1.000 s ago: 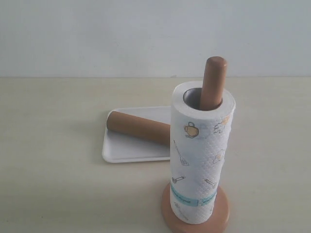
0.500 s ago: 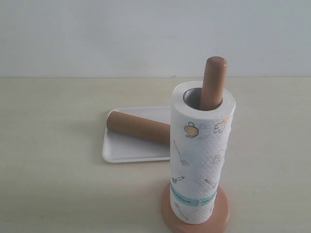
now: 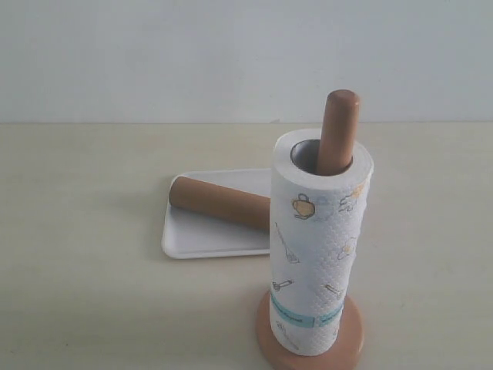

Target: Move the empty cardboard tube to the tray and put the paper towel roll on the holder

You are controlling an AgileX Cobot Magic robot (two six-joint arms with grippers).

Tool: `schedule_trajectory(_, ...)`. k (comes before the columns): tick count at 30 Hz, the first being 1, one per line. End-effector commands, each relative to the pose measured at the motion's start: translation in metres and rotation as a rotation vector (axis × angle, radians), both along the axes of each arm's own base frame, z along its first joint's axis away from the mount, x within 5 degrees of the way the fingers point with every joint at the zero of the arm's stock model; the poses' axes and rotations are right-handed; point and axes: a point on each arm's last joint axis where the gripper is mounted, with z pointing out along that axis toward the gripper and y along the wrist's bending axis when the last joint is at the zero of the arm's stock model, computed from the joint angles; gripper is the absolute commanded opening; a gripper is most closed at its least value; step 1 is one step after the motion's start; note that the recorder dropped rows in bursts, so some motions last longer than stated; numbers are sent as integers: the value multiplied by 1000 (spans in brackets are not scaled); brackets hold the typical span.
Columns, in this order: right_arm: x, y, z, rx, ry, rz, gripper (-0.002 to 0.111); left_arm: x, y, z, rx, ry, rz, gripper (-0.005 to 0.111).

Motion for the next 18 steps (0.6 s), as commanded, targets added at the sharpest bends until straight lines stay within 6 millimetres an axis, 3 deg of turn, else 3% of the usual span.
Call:
schedule_trajectory(1, 0, 0, 1, 2, -14, -3, 0, -9, 0, 3, 13, -80, -17, 5)
schedule_trajectory(6, 0, 0, 1, 2, -14, -3, 0, -8, 2, -9, 437, -8, 33, 5)
schedule_trajectory(9, 0, 0, 1, 2, -14, -3, 0, -9, -3, -18, 677, 46, -39, 5)
schedule_trajectory(14, 0, 0, 1, 2, -14, -3, 0, -7, -9, -27, 669, 21, -99, 5)
schedule_trajectory(18, 0, 0, 1, 2, -14, -3, 0, -3, -12, -49, 593, 21, -114, 5)
